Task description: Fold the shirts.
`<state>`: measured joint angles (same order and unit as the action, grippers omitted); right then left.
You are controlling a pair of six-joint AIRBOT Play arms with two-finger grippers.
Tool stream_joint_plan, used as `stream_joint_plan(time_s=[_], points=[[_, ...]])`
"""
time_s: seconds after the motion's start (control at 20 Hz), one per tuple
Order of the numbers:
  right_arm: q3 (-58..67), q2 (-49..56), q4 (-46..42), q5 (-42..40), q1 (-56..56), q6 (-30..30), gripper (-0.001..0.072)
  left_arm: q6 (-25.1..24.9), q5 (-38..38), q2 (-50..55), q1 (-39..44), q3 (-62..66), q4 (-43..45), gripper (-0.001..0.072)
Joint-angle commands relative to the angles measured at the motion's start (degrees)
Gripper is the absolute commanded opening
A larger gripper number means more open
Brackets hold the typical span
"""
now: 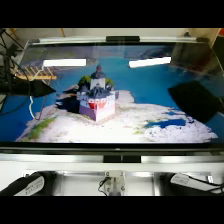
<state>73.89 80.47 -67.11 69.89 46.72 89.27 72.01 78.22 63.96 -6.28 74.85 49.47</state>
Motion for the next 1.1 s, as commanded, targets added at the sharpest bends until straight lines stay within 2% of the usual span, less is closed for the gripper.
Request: stream_joint_plan(time_s=[0.0,0.15,0.25,0.35,0.6,0.65,0.7,0.75,0.9,1.05], points=[[-10.43,-5.20,-5.46,3.89,11.34,2.01,0.0079,0.22,0.07,-0.04,1.62,-0.02,-0.02,0.0034],[-23.58,-10.34,-6.54,0.79,16.24,1.88,0.0078,0.22,0.07,-0.04,1.66,-0.02,-0.02,0.0034],[-29.09,-12.61,-7.80,0.37,17.53,-0.28,0.0079,0.22,0.07,-0.04,1.66,-0.02,-0.02,0.0034],[-30.93,-13.66,-12.85,-0.04,17.51,-0.24,0.0079,0.22,0.09,-0.04,1.66,-0.02,-0.02,0.0034],[-30.93,-14.34,-18.58,1.51,17.51,1.01,0.0081,0.20,0.07,-0.02,1.66,-0.02,0.00,0.0034],[-30.91,-14.34,-19.65,1.84,17.51,2.03,0.0140,0.17,0.04,0.00,1.66,-0.02,0.00,0.0034],[-30.86,-14.34,-20.22,2.40,17.51,1.92,0.0377,0.20,0.04,0.04,1.66,-0.02,0.00,0.0034],[-30.62,-14.34,-20.48,3.61,17.49,1.20,0.0573,0.20,0.04,0.09,1.66,-0.02,0.00,0.0034],[-26.82,-14.71,-20.41,9.97,17.44,0.87,0.0580,0.17,-0.22,0.11,1.66,-0.02,0.00,0.0034],[-16.85,-16.24,-19.12,15.76,16.61,2.62,0.0578,0.00,-1.77,0.15,1.66,-0.02,0.07,0.0033]])
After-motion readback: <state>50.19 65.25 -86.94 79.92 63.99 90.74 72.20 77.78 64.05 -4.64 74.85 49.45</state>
